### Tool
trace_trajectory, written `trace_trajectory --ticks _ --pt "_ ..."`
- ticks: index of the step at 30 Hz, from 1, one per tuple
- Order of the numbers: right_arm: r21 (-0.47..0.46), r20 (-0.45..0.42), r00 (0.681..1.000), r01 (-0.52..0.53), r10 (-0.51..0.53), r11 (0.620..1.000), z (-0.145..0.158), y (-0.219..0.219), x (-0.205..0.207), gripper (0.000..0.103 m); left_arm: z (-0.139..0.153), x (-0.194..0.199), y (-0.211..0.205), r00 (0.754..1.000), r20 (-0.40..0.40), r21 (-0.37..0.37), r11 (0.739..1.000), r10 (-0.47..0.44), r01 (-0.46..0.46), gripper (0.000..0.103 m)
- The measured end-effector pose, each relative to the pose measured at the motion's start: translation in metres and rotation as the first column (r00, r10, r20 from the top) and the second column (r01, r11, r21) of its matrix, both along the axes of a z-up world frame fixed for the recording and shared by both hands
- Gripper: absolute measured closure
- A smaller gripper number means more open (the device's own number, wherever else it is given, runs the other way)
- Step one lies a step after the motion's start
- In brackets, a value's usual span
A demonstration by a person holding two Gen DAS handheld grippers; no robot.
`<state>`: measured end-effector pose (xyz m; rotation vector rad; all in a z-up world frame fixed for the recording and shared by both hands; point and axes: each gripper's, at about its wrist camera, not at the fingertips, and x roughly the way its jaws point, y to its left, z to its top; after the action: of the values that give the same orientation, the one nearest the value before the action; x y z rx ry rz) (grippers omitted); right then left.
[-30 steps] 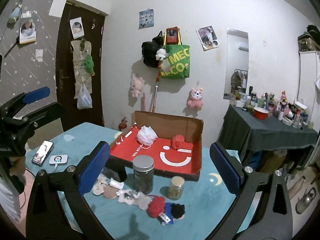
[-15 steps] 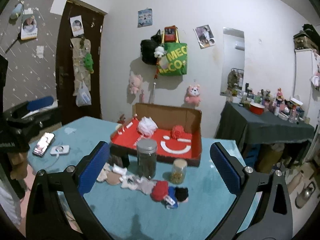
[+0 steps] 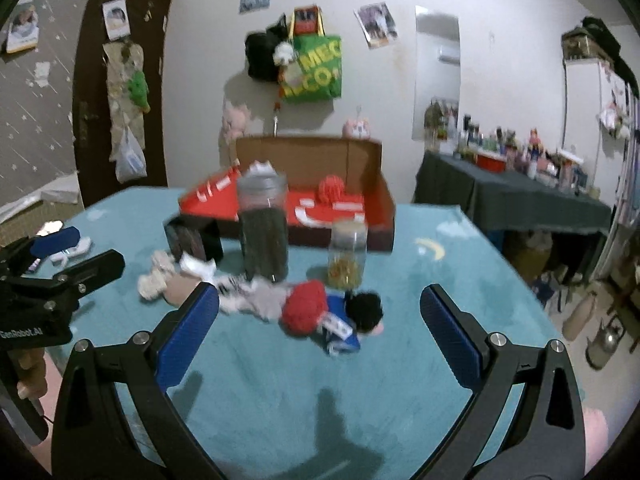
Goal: Organize soft objects
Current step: 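Grasp the cream crocheted scrunchie with the left tool while the right grasps the black scrunchie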
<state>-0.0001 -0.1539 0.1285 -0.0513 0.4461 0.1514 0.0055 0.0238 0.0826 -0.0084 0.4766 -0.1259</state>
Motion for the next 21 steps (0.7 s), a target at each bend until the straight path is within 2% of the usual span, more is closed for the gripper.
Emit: trace_trajectory --ticks 3,10,21 --pt "0.005 -0.047 0.999 0.006 -0.005 1.000 -0.015 0.000 0.011 0.000 -0.006 0.006 0.003 1.000 -0.019 0.001 1.000 0.009 -0.009 0.000" --pt "-0.008 -0.076 0.997 0.008 -0.008 1.000 -0.027 -0.001 0.022 0.000 -0.016 0.023 0.011 0.997 -0.072 -0.012 1.000 0.024 -0.025 0.000" --pt "0.073 -0.183 0.983 0.035 -0.021 0.997 -0.039 -0.028 0.055 0.000 -0.029 0.058 0.041 0.983 -0.162 0.002 0.996 0.085 -0.086 0.000"
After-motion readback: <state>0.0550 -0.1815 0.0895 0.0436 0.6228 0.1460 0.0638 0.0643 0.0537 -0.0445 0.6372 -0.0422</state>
